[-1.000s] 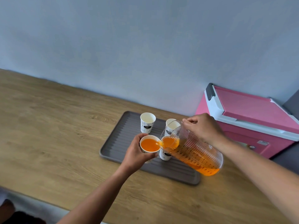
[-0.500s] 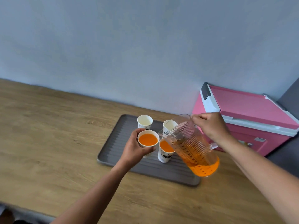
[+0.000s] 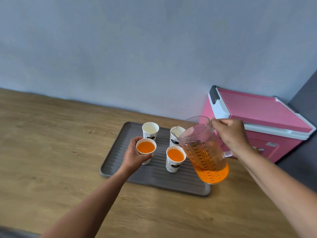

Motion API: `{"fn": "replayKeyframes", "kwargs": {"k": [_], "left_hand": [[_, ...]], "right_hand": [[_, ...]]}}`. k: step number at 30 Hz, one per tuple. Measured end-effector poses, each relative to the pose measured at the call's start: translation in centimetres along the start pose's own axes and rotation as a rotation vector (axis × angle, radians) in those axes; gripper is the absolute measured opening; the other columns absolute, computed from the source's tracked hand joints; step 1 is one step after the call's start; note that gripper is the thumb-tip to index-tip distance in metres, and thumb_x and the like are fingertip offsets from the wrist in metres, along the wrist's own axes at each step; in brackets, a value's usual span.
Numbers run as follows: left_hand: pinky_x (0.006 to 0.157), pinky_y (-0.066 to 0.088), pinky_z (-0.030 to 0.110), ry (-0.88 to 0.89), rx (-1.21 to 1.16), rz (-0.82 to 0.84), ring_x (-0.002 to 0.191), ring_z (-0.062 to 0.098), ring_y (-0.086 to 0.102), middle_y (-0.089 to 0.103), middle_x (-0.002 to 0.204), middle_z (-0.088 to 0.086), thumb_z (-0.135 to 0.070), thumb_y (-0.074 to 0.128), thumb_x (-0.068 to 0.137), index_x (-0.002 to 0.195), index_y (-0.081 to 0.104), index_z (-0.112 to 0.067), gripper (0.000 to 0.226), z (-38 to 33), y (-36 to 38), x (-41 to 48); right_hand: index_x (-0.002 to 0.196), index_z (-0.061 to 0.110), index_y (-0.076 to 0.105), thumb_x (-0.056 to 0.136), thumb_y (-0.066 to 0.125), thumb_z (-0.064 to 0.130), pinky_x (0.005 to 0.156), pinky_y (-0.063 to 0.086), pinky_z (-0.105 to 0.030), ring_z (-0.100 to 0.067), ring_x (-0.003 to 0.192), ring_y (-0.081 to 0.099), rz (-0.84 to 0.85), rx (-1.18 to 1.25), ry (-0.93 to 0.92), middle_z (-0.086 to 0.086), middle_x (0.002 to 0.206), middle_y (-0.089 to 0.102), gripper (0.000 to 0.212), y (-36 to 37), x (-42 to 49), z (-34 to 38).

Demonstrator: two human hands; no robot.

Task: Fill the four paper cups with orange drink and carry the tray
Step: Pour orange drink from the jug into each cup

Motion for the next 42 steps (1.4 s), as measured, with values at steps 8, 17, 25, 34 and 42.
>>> {"fn": "replayKeyframes", "kwargs": {"k": [8,17,25,34,42], "left_hand": [[0.085,0.053,0.027,-0.029,-0.018,0.021,0.107,0.013,0.061,0.059,0.117,-0.005,-0.021,0.092,0.061,0.125,0.045,-0.026,0.079,0.8,0.1,0.1],[0.103,0.044,0.036,0.185,0.091,-0.199,0.124,0.012,0.048,0.045,0.135,-0.003,-0.045,0.076,0.077,0.136,0.047,-0.028,0.068,-5.6,-0.7,0.1],[0.096,0.047,0.03,0.189,0.17,0.178,0.12,0.015,0.055,0.056,0.135,0.0,-0.033,0.077,0.08,0.136,0.049,-0.019,0.064,-10.6,5.0,5.6],[0.11,0.038,0.05,-0.004,0.41,0.437,0.137,0.034,0.039,0.034,0.154,0.014,-0.037,0.09,0.061,0.152,0.021,-0.017,0.116,-7.5,11.2,9.8],[0.098,0.047,0.041,-0.01,0.424,0.401,0.121,0.028,0.051,0.05,0.137,0.011,-0.033,0.092,0.058,0.137,0.037,-0.016,0.098,-6.2,13.2,10.5]], "right_hand": [[0.049,-0.001,0.052,0.089,0.063,0.016,0.05,0.022,-0.026,-0.009,0.035,0.025,-0.03,-0.006,0.022,0.005,0.034,0.025,0.045,-0.1,0.1,-0.3],[0.048,0.004,0.051,0.088,0.065,0.018,0.049,0.023,-0.026,-0.009,0.034,0.027,-0.05,-0.02,0.065,0.006,0.032,0.024,0.044,-0.6,0.5,-0.8],[0.063,-0.011,0.065,0.088,0.066,0.021,0.051,0.022,-0.026,-0.008,0.033,0.027,-0.095,-0.022,0.1,0.009,0.032,0.026,0.04,-1.7,0.8,-2.3],[0.05,0.014,0.062,0.089,0.065,0.023,0.051,0.026,-0.026,-0.004,0.033,0.032,-0.148,-0.024,0.161,0.011,0.03,0.035,0.04,-2.5,1.3,-3.5],[0.057,0.005,0.068,0.088,0.066,0.027,0.051,0.029,-0.026,-0.005,0.039,0.035,-0.182,-0.038,0.192,0.009,0.038,0.042,0.038,-3.2,2.3,-4.4]]}}
Point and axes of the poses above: each hand's wrist, its own x-axis towards the middle knuckle, its own y-axis out of the palm, z = x × y, the point moved 4 cm from there along x, towards the middle knuckle
